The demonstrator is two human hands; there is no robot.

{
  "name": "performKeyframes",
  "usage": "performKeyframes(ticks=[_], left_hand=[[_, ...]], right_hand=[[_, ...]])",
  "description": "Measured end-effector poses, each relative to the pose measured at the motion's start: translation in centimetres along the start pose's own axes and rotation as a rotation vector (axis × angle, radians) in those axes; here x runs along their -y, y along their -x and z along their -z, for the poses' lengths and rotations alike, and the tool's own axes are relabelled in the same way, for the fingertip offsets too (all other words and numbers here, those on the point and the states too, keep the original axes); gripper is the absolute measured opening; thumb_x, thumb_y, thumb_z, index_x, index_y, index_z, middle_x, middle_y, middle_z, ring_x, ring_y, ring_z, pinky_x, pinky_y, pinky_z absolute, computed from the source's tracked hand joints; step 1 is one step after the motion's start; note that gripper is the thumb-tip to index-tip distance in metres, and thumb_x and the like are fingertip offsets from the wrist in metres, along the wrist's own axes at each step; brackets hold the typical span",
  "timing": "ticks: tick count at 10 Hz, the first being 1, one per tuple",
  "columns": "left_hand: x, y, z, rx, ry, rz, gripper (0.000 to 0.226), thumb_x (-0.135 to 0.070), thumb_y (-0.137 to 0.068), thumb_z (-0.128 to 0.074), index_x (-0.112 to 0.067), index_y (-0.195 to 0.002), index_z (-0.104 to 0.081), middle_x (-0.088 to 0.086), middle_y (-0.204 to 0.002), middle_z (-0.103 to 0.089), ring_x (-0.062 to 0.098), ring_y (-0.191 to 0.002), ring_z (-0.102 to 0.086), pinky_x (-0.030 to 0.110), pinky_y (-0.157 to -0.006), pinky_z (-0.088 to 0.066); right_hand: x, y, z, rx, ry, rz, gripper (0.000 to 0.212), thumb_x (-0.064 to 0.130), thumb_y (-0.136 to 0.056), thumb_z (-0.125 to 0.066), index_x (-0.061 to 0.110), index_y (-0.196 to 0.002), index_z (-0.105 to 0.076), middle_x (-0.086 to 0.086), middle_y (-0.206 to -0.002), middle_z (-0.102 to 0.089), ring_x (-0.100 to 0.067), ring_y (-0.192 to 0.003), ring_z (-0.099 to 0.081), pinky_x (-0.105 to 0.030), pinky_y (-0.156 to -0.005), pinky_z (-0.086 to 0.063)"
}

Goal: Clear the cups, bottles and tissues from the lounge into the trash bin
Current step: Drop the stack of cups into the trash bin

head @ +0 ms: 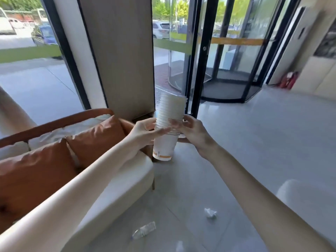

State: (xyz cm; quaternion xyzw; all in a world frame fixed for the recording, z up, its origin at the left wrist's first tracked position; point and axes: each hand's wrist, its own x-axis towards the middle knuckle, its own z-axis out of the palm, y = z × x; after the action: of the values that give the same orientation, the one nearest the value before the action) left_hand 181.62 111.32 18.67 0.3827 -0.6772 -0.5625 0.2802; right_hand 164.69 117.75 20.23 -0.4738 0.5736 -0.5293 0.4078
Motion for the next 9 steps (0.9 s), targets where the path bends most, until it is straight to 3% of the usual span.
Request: performKeyframes(ticks=[1, 2, 3, 5, 7, 9], left_hand=[[-0.7, -8.5, -0.7, -0.005, 0.049, -0.035, 0.051, -0.020, -0.086, -0.072, -0.007, -0.132, -0.056, 0.013, -0.131, -0.062, 0.028, -0.121, -0.059, 0.047, -0.102, -0.049], [-0.6, -14.5, 0.0, -0.033, 0.044, -0.045, 0.038, -0.021, -0.083, -0.074, -0.012, -0.119, -0.065, 0.009, -0.121, -0.068, 0.024, -0.113, -0.065, 0.043, -0.093, -0.055], [-1.4, -25.3, 0.9, -0.101, 0.026, -0.074, 0.033, -0.024, -0.079, -0.077, -0.015, -0.110, -0.069, 0.007, -0.111, -0.071, 0.021, -0.100, -0.069, 0.031, -0.072, -0.060], [-2.0, -39.4, 4.0, -0.222, 0.044, -0.067, 0.044, -0.022, -0.078, -0.078, -0.007, -0.117, -0.065, 0.010, -0.110, -0.071, 0.021, -0.102, -0.069, 0.043, -0.085, -0.059], [-0.3, -50.8, 8.7, -0.285, 0.047, 0.011, 0.044, -0.025, -0.079, -0.078, -0.010, -0.117, -0.064, 0.007, -0.108, -0.071, 0.017, -0.098, -0.070, 0.033, -0.081, -0.060], [1.6, -62.3, 14.2, -0.303, 0.021, 0.067, 0.043, -0.027, -0.079, -0.078, -0.013, -0.116, -0.060, 0.006, -0.112, -0.070, 0.014, -0.101, -0.070, 0.033, -0.084, -0.060]], right_hand=[[-1.1, -7.3, 3.0, -0.010, 0.033, -0.010, 0.049, 0.035, -0.080, -0.074, 0.014, -0.122, -0.059, -0.010, -0.112, -0.069, -0.020, -0.099, -0.069, -0.039, -0.084, -0.059], [-1.5, -14.2, 5.3, 0.010, 0.049, 0.005, 0.055, 0.039, -0.077, -0.075, 0.015, -0.124, -0.058, -0.009, -0.114, -0.068, -0.020, -0.103, -0.068, -0.040, -0.086, -0.058], [-2.2, -24.6, 8.3, 0.084, 0.065, 0.006, 0.059, 0.040, -0.076, -0.073, 0.014, -0.126, -0.054, -0.009, -0.119, -0.065, -0.019, -0.107, -0.066, -0.038, -0.085, -0.058], [-1.4, -40.8, 10.8, 0.209, 0.077, 0.020, 0.053, 0.032, -0.084, -0.069, 0.014, -0.130, -0.050, -0.007, -0.121, -0.064, -0.019, -0.107, -0.066, -0.034, -0.083, -0.059], [-3.6, -54.8, 10.0, 0.299, 0.043, -0.015, 0.049, 0.033, -0.084, -0.069, 0.014, -0.126, -0.053, -0.009, -0.114, -0.069, -0.020, -0.102, -0.069, -0.036, -0.083, -0.059], [-5.2, -67.9, 8.4, 0.352, 0.002, -0.028, 0.045, 0.031, -0.084, -0.069, 0.013, -0.122, -0.053, -0.011, -0.107, -0.071, -0.017, -0.092, -0.072, -0.032, -0.075, -0.061]])
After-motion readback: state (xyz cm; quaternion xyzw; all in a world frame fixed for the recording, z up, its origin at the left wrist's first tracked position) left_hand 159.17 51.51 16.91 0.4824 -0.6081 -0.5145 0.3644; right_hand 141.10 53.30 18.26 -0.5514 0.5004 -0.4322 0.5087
